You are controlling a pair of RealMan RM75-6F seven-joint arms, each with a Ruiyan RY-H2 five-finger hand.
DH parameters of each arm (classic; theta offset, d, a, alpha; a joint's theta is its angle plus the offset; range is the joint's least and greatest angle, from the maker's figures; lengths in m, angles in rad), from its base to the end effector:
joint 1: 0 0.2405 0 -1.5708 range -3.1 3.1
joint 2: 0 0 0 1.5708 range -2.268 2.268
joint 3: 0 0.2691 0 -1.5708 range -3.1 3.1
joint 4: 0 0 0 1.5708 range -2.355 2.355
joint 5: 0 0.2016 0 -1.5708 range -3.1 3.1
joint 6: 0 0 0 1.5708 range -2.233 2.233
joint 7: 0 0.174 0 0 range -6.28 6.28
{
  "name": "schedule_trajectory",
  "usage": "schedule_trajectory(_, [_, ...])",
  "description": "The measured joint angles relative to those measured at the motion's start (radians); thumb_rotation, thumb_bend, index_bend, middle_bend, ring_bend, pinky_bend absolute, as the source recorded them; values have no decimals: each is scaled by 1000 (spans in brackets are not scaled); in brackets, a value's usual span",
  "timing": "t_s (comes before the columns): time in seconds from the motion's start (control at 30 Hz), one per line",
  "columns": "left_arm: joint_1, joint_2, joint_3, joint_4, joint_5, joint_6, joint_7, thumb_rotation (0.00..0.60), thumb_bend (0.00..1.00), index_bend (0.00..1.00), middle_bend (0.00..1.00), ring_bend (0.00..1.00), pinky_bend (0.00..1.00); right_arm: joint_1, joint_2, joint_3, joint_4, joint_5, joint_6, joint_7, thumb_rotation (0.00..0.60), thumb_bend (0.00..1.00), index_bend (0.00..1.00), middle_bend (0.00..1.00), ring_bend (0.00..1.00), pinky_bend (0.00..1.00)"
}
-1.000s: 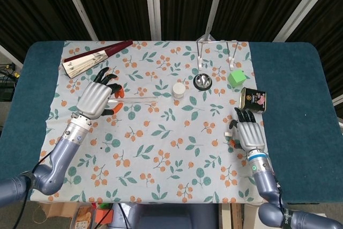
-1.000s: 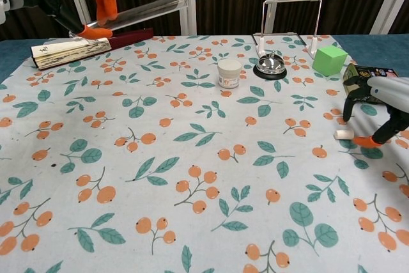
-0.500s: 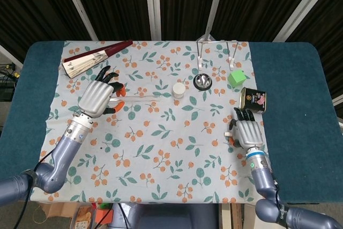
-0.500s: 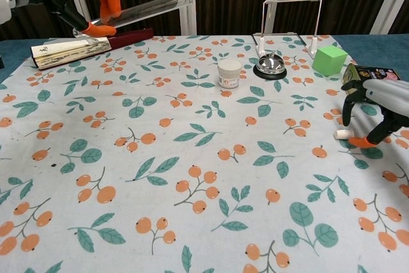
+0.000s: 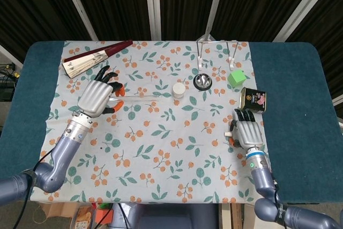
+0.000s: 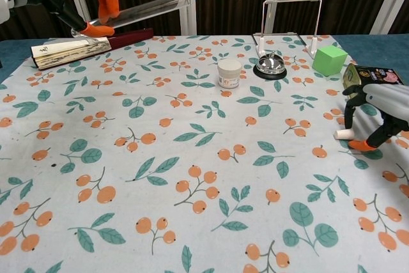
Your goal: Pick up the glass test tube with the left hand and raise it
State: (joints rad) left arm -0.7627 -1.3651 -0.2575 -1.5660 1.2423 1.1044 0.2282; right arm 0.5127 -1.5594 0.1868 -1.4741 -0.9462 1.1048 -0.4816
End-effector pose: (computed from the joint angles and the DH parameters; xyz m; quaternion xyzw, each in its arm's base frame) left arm -0.1138 0.4040 0.0780 -0.6997 -0.2959 -0.4770 0.4419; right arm -0.2539 -0.3426 0.0033 0.6468 -0.4540 0.2940 0.5377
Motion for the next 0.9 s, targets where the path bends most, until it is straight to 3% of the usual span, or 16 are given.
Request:
schedule_trajectory(0.77, [2, 3, 1, -2, 7, 7, -9, 600, 679, 652, 689, 194, 25, 18, -5, -4, 7, 8, -4, -19, 600, 365, 524, 107, 0, 0])
schedule_trajectory(0.9, [3, 3, 3, 0, 8, 5, -13, 600, 679, 652, 689, 194, 25, 22, -8, -5, 14, 15, -5, -27, 600, 388, 559, 123, 0, 0])
